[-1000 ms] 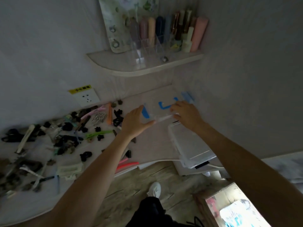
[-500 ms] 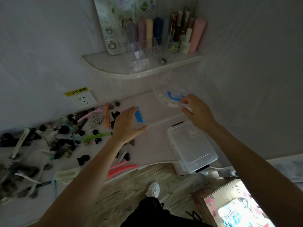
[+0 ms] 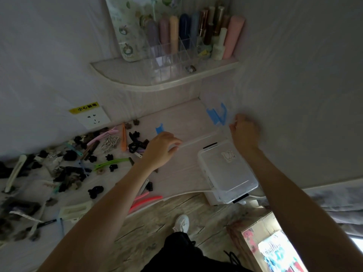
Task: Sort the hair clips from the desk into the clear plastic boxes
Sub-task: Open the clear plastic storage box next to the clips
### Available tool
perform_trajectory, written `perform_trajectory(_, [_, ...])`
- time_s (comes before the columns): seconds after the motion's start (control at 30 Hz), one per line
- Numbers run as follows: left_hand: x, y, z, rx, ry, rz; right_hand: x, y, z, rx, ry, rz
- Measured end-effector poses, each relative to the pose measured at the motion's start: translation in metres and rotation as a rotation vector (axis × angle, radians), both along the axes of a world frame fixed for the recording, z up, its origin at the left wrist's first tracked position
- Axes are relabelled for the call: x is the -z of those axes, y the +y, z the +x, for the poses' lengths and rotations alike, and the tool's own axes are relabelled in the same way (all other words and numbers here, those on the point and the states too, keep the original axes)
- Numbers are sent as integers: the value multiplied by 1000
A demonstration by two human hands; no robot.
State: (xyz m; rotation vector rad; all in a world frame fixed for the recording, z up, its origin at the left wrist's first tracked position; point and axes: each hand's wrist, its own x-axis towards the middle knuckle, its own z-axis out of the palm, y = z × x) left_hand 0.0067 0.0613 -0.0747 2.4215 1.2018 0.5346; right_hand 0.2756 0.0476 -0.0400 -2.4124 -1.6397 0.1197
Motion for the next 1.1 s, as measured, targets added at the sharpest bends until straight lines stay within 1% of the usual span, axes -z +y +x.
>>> perform_trajectory(0.13, [2, 5, 5, 36, -36, -23, -3, -5, 3, 66, 92, 19])
perform_trajectory(0.23, [6, 6, 11, 10, -43, -26, -12, -34, 4, 112, 273, 118])
perform_trajectory(0.3, [10, 1, 15, -21, -39, 2, -15, -64, 1, 75, 384, 140])
perform_trajectory(0.33, [11, -3, 18, -44, -29, 37, -15, -81, -3, 25, 400, 119])
perform_trajectory(0.4, [7, -14, 25, -113, -14, 118, -9, -109, -19, -106, 298, 28])
perform_trajectory(0.43, [3, -22, 30, -144, -37, 132, -3, -118, -28, -163, 230, -19])
perform_trajectory(0.47, [0, -31, 35, -168, -84, 102, 2, -124, -37, -191, 184, -60])
perform_trajectory(0.53, [-2, -51, 45, -213, -194, -100, 11, -129, -50, -185, 156, -132])
perform_trajectory(0.6, [3, -71, 54, -289, -243, -329, 18, -128, -54, -180, 132, -177])
perform_trajectory(0.67, [13, -86, 62, -357, -311, -528, 20, -126, -54, -192, 140, -170])
perform_trajectory(0.73, [19, -95, 69, -381, -398, -748, 20, -126, -56, -212, 128, -151])
perform_trajectory(0.8, [19, -101, 76, -344, -482, -919, 23, -127, -63, -242, 31, -136])
perform_trajectory(0.87, [14, -104, 83, -344, -578, -1009, 28, -127, -67, -244, -55, -128])
perform_trajectory(0.9, [11, -106, 86, -363, -626, -1036, 29, -127, -68, -229, -49, -124])
perform_trajectory(1.0, [6, -108, 91, -419, -735, -1092, 26, -127, -66, -159, 99, -110])
perform_trajectory(1.1, [7, -106, 89, -438, -749, -1109, 8, -128, -61, -131, 245, -75])
